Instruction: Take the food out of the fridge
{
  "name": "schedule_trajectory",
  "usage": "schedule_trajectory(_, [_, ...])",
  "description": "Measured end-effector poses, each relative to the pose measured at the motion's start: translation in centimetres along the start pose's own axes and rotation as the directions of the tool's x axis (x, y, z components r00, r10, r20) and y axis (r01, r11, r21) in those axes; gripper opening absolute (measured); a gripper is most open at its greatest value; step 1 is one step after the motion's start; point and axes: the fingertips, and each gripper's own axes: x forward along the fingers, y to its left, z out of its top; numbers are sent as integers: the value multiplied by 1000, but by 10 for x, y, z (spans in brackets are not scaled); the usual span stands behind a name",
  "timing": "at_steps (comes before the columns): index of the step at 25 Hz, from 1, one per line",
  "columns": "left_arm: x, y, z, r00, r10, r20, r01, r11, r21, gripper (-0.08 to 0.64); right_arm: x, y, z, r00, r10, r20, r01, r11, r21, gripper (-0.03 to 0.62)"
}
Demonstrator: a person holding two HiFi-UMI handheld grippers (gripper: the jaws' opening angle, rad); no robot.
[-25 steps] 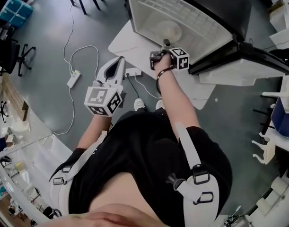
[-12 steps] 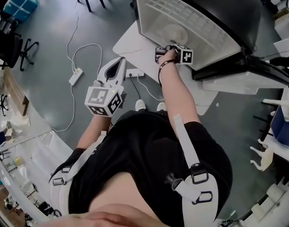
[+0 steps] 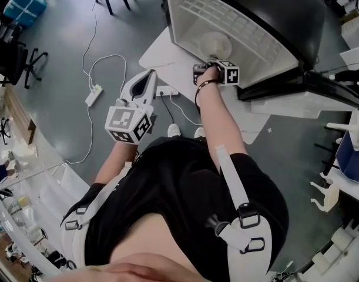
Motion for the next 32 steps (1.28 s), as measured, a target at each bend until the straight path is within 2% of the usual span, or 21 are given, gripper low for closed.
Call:
schedule_trajectory(8, [1,-13,0,1000,-12,5,12,1000,15,2,-7,-8,1,989,141,-33,-141,990,-4,204])
schedule_trajectory(11, [-2,-15,-1,1000,-8,5,8,1000,17,2,-11,-8,-3,982,179,-53,-181,983,-25,148])
schedule_trajectory(14, [-5,-17,-3,1000,-2,2,2,1000,18,2,-16,-7,-6,976,202,-78,-208,975,-81,63])
schedule_trajectory(18, [-12,-20,-4,1000,8,2,-8,1000,17,2,-24,-2,-6,961,257,-97,-265,961,-75,40])
schedule_trajectory(23, [-18,-27,-6,1000,5,5,-5,1000,21,2,-36,8,-5,916,385,-116,-395,916,-75,21])
schedule_trajectory(28, [-19,-29,-5,1000,-1,8,1,1000,23,2,-49,9,-6,896,423,-137,-437,895,-90,21])
schedule_trajectory(32, [-17,-32,-4,1000,-11,15,11,1000,21,2,-66,14,-15,859,472,-198,-498,860,-111,21])
